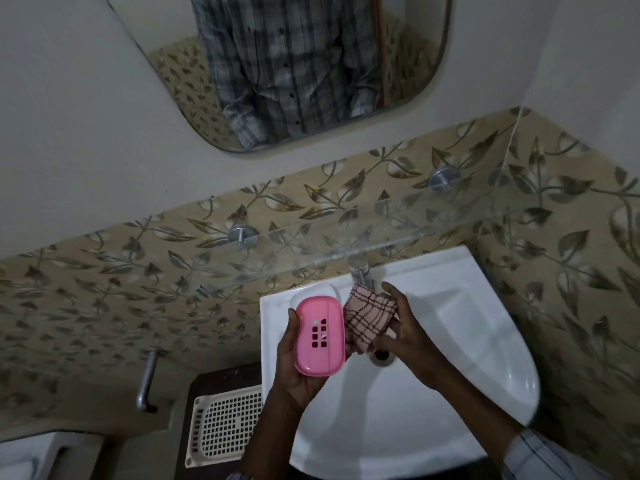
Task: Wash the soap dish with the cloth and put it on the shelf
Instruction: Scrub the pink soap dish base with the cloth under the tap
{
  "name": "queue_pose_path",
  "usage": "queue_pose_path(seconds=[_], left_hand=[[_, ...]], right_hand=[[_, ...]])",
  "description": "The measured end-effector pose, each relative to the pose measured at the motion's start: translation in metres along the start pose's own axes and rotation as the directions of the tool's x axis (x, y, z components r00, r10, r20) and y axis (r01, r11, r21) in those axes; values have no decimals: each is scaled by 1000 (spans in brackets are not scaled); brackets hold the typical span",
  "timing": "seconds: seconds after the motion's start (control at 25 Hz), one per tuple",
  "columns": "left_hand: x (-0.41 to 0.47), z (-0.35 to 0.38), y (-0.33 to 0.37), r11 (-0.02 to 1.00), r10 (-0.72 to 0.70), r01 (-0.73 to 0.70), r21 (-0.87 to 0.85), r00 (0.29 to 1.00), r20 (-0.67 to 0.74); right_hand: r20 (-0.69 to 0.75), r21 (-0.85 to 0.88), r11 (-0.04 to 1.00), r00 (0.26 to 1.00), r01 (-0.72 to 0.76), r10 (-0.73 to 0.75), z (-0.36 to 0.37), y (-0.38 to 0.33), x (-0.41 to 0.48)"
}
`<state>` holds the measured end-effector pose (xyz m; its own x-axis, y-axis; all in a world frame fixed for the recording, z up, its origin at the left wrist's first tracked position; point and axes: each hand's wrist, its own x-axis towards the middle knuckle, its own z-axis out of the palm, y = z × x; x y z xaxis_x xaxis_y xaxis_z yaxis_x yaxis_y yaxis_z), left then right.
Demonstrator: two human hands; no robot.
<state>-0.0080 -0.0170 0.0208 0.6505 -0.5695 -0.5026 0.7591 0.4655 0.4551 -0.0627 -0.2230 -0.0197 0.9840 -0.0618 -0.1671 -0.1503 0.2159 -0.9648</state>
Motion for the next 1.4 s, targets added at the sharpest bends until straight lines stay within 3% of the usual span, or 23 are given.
queue_pose_path(seconds=[0.04,0.08,0.16,0.2,0.28,0.32,0.36,0.4,0.48,0.56,0.6,0.64,0.72,1.04,1.16,1.28,1.32,1.4], left_hand=[[1,2,5,1000,1,-1,-24,1000,9],[1,4,10,999,4,-3,-40,1000,18],[3,9,17,999,2,-1,-43,1000,23],[4,12,18,1000,-10,11,-24,1000,27],[5,16,20,999,-42,42,6,998,52],[3,16,24,998,-60,59,8,996,74],[2,15,29,997,-80,78,24,991,105],[-1,12,37,995,-100,94,46,984,147],[-7,7,56,991,-134,124,57,965,226],[-11,0,69,990,-142,134,48,966,216],[-10,-3,71,990,-134,127,54,974,180],[-10,-6,72,991,-125,118,56,981,146],[-8,-11,68,991,-127,122,49,987,99],[-4,-11,47,983,-185,184,-16,972,-145],[-7,-9,45,981,-192,193,-10,965,-180],[-7,-9,45,975,-222,223,-17,954,-200],[-6,-8,43,970,-241,242,-17,948,-207],[-2,-4,42,962,-265,273,6,938,-224]], right_hand=[[108,-233,967,991,102,-79,-3,1,0],[184,-512,834,975,206,-128,-5,3,0],[205,-872,367,923,323,-326,-4,6,4],[185,-931,203,873,302,-452,1,5,7],[207,-930,100,728,355,-654,13,-1,11],[213,-903,122,676,412,-706,17,-3,12],[163,-862,230,675,453,-720,20,-5,12],[46,-795,418,731,440,-681,23,-8,12],[-249,-550,797,862,249,-441,29,-13,11],[-453,-126,991,887,37,-91,31,-11,15],[-464,154,988,881,-29,99,30,-8,17],[-395,405,910,881,-88,261,28,-6,18],[-231,643,746,886,-172,403,24,-2,16],[-193,770,600,815,-219,546,27,-1,14],[-203,730,636,809,-251,552,27,-2,10],[-245,610,771,882,-183,403,26,-9,8],[-298,507,853,902,-127,311,27,-14,10],[-341,124,992,940,39,5,35,-19,10]])
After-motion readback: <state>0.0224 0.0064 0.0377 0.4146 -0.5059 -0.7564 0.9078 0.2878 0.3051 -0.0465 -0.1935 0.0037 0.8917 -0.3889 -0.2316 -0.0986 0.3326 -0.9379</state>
